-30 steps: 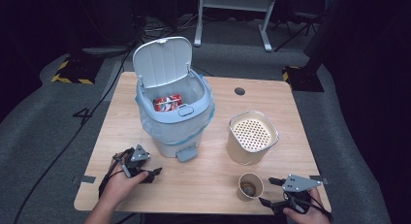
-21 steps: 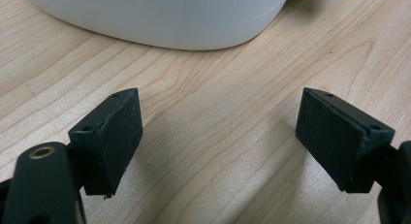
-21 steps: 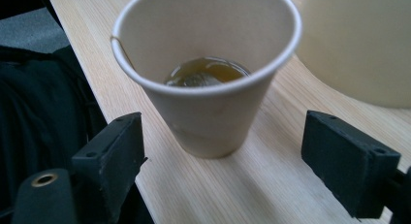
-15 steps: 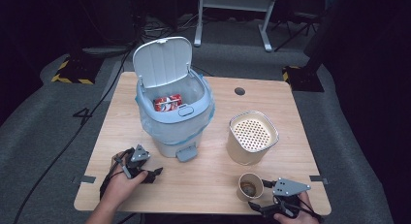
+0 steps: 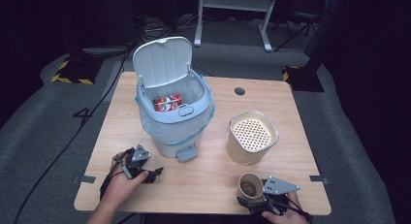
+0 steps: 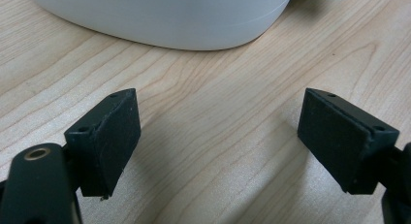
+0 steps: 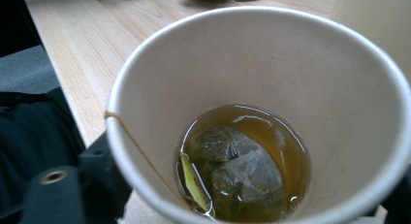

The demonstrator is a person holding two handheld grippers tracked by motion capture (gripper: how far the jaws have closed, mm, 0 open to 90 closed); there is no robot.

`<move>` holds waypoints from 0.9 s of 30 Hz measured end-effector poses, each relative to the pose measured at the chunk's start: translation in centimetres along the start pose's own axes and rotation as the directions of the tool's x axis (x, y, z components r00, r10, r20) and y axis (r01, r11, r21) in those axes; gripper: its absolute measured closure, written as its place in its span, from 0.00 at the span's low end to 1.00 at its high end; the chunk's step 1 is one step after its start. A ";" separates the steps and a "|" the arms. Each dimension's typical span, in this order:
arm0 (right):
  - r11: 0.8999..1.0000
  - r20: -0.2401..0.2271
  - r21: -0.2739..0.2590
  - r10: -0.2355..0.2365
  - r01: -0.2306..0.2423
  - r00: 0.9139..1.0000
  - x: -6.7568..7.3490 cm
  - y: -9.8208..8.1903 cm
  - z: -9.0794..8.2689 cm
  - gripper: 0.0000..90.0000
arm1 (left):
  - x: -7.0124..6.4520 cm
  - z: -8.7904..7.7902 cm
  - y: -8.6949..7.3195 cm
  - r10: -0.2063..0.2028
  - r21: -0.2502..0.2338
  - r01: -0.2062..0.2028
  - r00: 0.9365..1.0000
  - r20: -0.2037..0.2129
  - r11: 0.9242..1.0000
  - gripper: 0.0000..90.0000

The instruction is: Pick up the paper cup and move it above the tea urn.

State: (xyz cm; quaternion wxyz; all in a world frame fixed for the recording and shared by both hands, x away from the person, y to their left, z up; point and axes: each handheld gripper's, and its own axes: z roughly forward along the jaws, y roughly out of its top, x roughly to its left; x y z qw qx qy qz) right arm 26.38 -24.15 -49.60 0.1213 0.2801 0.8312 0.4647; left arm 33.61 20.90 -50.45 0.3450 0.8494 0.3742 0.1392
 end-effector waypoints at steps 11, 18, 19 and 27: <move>1.000 -0.003 -0.019 0.011 -0.012 1.000 -0.4 -0.1 -0.1 0.35 | 0.0 0.0 0.0 -0.001 0.000 0.001 1.000 -0.001 1.000 0.17; 0.999 -0.034 -0.026 -0.033 0.033 0.999 -0.2 0.8 -0.2 0.35 | 0.0 0.0 0.0 -0.002 -0.001 0.002 1.000 0.000 1.000 0.18; 0.999 -0.043 -0.028 -0.041 0.040 0.998 -0.3 1.0 -0.3 0.35 | 0.0 0.0 0.0 -0.001 -0.001 0.001 1.000 0.000 1.000 0.17; 0.997 -0.082 -0.014 -0.075 0.074 0.994 -0.7 2.9 -1.0 0.35 | 0.0 0.0 0.0 -0.001 -0.001 0.001 1.000 0.000 1.000 0.18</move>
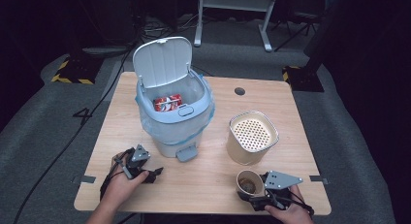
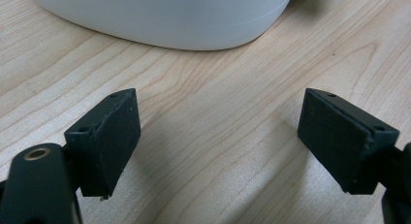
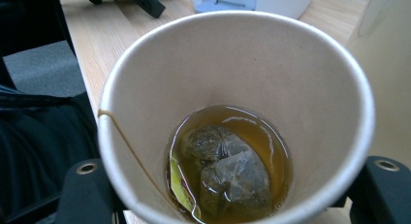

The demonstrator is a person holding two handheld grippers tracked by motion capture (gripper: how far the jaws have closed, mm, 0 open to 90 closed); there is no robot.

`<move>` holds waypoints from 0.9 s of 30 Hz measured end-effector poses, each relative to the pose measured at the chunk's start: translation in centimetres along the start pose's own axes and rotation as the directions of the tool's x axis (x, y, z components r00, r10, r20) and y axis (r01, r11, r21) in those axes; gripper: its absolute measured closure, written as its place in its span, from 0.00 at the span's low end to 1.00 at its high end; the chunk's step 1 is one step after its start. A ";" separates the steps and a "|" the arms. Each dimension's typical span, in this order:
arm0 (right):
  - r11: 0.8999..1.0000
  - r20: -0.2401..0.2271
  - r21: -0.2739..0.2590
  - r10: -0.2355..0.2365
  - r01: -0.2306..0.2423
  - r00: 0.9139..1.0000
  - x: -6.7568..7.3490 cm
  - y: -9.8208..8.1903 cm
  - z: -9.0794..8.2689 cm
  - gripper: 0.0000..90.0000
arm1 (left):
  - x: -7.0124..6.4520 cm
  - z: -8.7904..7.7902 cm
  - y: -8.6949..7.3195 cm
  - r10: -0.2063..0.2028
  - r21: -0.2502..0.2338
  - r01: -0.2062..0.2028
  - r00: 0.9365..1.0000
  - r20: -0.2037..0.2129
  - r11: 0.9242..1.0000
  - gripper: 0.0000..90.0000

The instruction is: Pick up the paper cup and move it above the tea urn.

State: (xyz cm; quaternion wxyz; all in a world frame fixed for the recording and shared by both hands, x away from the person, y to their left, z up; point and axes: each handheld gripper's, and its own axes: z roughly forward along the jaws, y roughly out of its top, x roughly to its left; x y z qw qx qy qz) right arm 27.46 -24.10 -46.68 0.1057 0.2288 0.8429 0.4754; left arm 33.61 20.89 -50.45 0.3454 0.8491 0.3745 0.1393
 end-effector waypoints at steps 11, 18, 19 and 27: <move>1.000 -0.038 -0.024 0.013 -0.014 0.999 -1.9 3.4 -2.3 0.35 | 0.0 0.0 0.0 -0.001 0.000 0.001 1.000 0.000 1.000 0.17; 1.000 -0.040 -0.026 -0.005 0.004 0.999 -2.9 5.9 -3.6 0.35 | 0.0 0.0 0.0 0.000 0.000 0.000 1.000 0.000 1.000 0.17; 1.000 -0.041 -0.028 -0.004 0.003 0.999 -2.9 6.1 -3.6 0.35 | 0.0 0.0 0.0 0.000 0.000 0.000 1.000 0.000 1.000 0.18; 0.998 -0.035 -0.059 -0.008 0.006 0.999 -4.3 8.8 -4.6 0.35 | 0.0 0.0 0.0 -0.002 0.001 0.002 1.000 0.003 1.000 0.17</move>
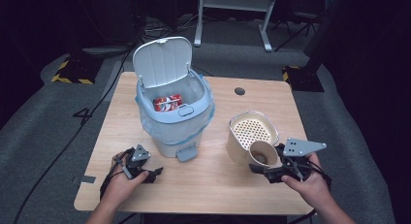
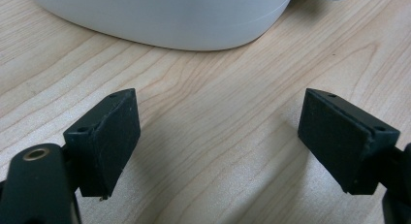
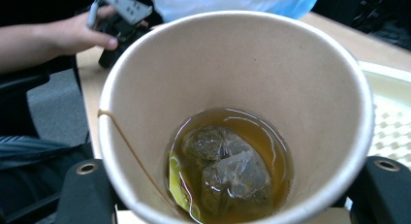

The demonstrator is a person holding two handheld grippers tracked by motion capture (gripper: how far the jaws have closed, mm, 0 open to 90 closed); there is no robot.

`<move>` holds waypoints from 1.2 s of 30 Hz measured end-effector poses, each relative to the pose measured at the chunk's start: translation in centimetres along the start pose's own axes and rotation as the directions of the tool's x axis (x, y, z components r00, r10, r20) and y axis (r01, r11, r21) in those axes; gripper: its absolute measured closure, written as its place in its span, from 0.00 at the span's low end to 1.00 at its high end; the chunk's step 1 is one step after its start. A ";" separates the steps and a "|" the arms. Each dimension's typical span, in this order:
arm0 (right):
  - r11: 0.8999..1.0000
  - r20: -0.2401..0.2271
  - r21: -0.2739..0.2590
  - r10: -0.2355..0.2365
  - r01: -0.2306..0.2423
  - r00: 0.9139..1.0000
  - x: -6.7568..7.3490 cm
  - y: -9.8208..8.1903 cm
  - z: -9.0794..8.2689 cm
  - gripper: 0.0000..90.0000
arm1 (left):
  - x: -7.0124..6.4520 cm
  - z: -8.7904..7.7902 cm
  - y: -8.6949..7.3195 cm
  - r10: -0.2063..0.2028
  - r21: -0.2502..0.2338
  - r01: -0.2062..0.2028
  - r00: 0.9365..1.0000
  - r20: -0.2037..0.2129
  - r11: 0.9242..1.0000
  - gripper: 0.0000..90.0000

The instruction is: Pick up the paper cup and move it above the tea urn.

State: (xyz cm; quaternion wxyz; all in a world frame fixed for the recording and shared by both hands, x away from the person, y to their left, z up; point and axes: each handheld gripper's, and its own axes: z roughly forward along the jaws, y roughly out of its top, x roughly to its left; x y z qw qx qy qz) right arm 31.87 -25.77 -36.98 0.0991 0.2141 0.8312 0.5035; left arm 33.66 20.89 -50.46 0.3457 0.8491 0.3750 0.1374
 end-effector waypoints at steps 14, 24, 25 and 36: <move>1.000 0.061 -0.030 -0.006 0.008 0.998 -3.0 4.1 -0.8 0.35 | 0.0 0.0 0.0 0.000 0.000 0.000 1.000 0.000 1.000 0.17; 1.000 0.129 -0.024 0.006 -0.003 0.992 -5.7 5.0 -0.5 0.35 | 0.0 0.0 0.0 0.003 0.000 -0.003 1.000 -0.002 1.000 0.17; 1.000 0.141 -0.026 0.005 -0.002 0.990 -6.2 5.1 -0.5 0.35 | 0.0 0.0 0.0 0.003 0.001 -0.003 1.000 -0.002 1.000 0.17; 0.999 0.201 -0.033 0.021 -0.015 0.979 -8.8 5.7 -0.9 0.35 | 0.0 0.0 0.0 0.003 0.001 -0.003 1.000 -0.002 1.000 0.17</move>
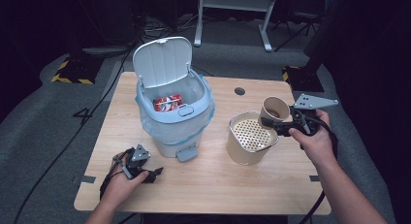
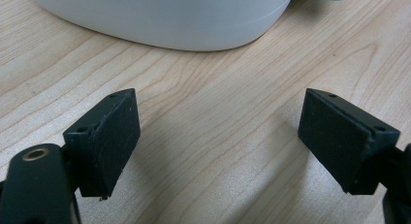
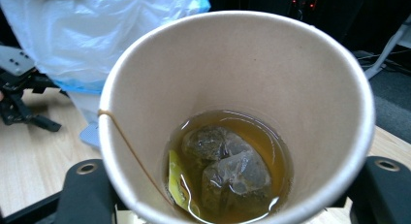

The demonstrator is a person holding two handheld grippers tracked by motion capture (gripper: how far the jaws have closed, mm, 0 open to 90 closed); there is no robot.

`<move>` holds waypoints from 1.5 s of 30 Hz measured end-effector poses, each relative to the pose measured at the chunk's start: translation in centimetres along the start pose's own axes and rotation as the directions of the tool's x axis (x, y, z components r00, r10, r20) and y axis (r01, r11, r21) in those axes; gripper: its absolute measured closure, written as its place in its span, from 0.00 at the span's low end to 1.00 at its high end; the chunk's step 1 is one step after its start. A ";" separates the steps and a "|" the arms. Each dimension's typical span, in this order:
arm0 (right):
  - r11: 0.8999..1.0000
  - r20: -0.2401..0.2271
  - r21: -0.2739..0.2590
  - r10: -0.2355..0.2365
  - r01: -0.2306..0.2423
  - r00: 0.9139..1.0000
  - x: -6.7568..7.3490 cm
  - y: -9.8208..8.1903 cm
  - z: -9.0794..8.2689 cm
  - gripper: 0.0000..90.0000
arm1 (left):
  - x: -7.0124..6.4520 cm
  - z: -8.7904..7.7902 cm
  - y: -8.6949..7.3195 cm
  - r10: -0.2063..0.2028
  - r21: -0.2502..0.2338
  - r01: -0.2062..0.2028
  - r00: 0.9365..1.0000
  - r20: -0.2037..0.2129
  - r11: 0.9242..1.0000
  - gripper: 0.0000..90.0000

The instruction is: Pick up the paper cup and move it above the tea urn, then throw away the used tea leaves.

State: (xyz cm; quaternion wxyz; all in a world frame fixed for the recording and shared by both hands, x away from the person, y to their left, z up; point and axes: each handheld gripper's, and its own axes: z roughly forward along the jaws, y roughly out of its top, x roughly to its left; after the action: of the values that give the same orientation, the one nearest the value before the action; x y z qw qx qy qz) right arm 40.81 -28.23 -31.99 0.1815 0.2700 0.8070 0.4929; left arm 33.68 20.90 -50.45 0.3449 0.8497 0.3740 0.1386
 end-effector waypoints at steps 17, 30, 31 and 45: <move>0.998 0.051 0.012 0.054 -0.054 0.997 -2.0 -0.1 1.6 0.35 | 0.0 0.0 0.0 -0.002 -0.001 0.002 1.000 0.000 1.000 0.17; 0.994 0.087 0.052 -0.100 0.096 0.991 -1.5 0.0 2.0 0.35 | 0.0 0.0 0.0 -0.003 -0.001 0.003 1.000 0.001 1.000 0.17; 0.990 0.103 0.063 -0.136 0.130 0.985 -1.4 0.0 2.0 0.35 | 0.0 0.0 0.0 -0.002 -0.001 0.002 1.000 0.001 1.000 0.17; 0.835 0.217 0.266 -0.539 0.482 0.814 0.1 0.3 2.2 0.36 | 0.0 0.0 0.0 -0.002 -0.001 0.002 1.000 0.001 1.000 0.17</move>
State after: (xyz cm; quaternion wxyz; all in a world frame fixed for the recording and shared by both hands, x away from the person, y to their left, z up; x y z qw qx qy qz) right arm 42.05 -26.55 -32.75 0.3931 0.1269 0.8603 0.2988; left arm 33.65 20.88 -50.46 0.3454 0.8493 0.3746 0.1381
